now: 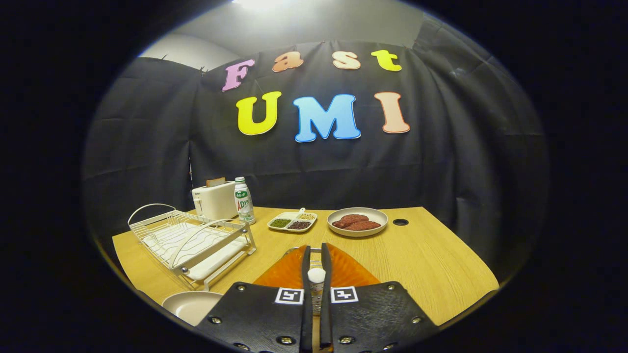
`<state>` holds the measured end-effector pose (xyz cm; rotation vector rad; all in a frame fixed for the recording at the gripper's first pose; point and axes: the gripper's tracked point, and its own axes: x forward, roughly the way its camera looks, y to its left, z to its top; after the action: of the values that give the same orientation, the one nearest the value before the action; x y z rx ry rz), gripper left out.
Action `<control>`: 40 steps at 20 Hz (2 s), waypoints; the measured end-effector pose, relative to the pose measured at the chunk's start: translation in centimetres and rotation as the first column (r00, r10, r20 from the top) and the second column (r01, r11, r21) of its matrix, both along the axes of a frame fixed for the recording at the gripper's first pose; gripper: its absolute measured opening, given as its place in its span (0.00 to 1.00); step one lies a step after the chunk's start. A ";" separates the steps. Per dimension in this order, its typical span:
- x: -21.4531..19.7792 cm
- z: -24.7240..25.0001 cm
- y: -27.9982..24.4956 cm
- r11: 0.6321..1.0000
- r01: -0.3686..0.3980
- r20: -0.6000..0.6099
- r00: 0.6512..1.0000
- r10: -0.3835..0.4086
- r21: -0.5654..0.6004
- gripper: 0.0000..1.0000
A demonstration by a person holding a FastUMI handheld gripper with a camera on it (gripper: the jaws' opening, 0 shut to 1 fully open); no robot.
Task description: Take the plate from the dish rack, then take the spoon from the basket and place it into the plate.
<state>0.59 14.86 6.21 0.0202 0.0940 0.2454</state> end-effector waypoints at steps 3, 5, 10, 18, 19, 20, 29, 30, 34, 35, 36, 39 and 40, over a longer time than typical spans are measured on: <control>-1.1 2.7 0.5 1.000 -0.011 0.001 1.000 0.011 -0.024 0.06; -2.0 4.3 0.9 0.999 -0.016 0.003 1.000 0.016 -0.030 0.06; -4.1 8.0 1.3 1.000 -0.018 -0.013 1.000 0.017 -0.009 0.06; -7.2 12.3 1.7 0.997 -0.027 -0.022 0.999 0.025 -0.068 0.06; -7.7 12.4 2.0 0.997 -0.029 -0.031 0.999 0.027 -0.070 0.06; -8.0 12.3 2.2 0.997 -0.035 -0.040 0.999 0.032 -0.076 0.06; -10.2 9.8 5.1 0.991 -0.071 -0.140 0.989 0.055 -0.115 0.06; -10.3 9.6 5.3 0.989 -0.078 -0.151 0.987 0.059 -0.122 0.06; -10.4 8.4 6.8 0.984 -0.109 -0.193 0.978 0.081 -0.139 0.06; -10.5 8.1 7.2 0.982 -0.116 -0.202 0.976 0.085 -0.146 0.06; -10.5 7.5 7.7 0.979 -0.129 -0.216 0.972 0.094 -0.156 0.06; -10.6 6.1 8.9 0.970 -0.159 -0.248 0.962 0.112 -0.182 0.06; -10.7 5.7 9.3 0.968 -0.169 -0.260 0.958 0.118 -0.184 0.06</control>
<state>-10.13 24.17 11.94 -0.1622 0.3708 0.3782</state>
